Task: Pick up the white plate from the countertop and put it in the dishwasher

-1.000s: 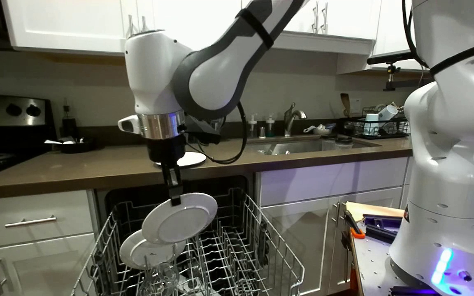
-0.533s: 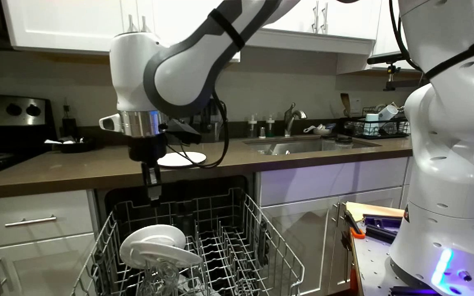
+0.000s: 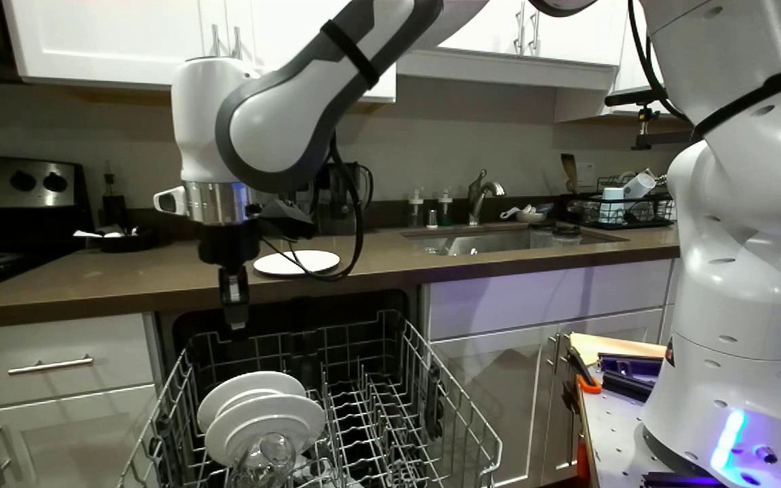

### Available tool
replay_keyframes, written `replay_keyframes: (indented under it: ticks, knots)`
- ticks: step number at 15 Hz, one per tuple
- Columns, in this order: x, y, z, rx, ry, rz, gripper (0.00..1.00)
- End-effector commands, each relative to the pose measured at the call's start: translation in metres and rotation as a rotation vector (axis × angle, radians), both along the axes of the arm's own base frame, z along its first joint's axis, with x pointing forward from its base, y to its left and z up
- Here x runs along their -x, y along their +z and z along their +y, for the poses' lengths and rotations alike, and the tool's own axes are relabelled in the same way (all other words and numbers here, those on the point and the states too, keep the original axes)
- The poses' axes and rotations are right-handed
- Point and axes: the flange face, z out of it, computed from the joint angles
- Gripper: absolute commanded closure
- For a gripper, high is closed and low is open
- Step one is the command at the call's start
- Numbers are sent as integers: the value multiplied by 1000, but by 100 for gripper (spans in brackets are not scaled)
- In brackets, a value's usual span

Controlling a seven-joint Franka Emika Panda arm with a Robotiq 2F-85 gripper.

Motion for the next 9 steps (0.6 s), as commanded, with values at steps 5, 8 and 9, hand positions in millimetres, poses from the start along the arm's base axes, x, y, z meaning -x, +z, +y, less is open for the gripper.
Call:
replay_keyframes:
  ticks: [5, 8, 9]
  knots:
    - [3, -10, 6, -4, 13, 21, 92]
    - [4, -12, 7, -7, 20, 26, 92]
    - [4, -12, 7, -7, 20, 26, 92]
